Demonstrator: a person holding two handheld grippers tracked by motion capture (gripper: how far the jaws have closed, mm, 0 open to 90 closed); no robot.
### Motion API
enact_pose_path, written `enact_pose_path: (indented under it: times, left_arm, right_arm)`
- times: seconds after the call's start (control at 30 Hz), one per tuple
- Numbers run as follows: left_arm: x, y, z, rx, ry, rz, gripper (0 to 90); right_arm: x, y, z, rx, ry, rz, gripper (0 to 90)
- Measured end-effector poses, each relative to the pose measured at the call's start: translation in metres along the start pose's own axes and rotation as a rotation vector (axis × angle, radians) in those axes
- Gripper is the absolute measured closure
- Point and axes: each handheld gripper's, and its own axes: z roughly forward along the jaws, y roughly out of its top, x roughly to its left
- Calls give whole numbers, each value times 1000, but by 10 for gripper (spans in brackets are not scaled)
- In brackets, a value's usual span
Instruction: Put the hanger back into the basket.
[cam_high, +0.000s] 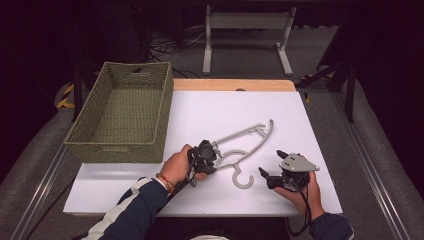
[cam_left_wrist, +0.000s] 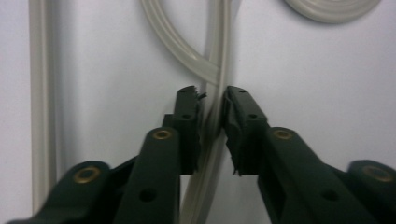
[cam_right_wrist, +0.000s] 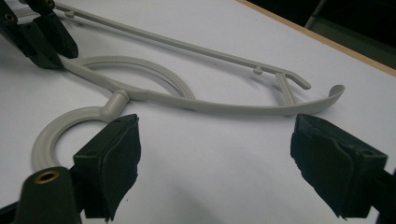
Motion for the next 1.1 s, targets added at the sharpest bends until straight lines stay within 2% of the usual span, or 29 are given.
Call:
enact_pose_path:
  times: [0.07,0.17,0.2,0.23,0.33,0.4,0.43,0.47,0.67,0.87,1.1]
  left_arm:
    - [-1,1,0,6,5,14,786]
    - [-3,0,0,-8,16,10,803]
    - [-4,-1,0,-13,24,24,803]
    - [-5,-2,1,-40,39,18,811]
    - [-6,-4,1,-64,45,16,812]
    - [-6,-5,0,-77,53,17,813]
    - [-6,-5,0,-90,59,19,813]
    - [-6,-4,-2,-109,66,22,813]
    - [-4,-4,-16,-186,91,9,817]
    - [-4,-4,-33,-245,120,11,821]
    - [-1,-7,-41,-309,108,2,822]
  right_arm:
    - [0,-1,1,8,1,2,166]
    - [-2,-1,0,10,-4,6,165]
    - [-2,-1,0,10,-4,6,165]
    - [-4,-1,-2,-1,-16,7,167]
    - [-8,0,-8,-40,-70,9,185]
    - [-13,0,-13,-70,-112,33,187]
    - [-13,0,-13,-70,-112,33,187]
    - [-19,-2,-17,-86,-140,62,188]
    - [-32,-6,-23,-102,-178,131,188]
    - [-38,-9,-23,-105,-181,160,187]
    - [-38,-9,-23,-109,-176,167,188]
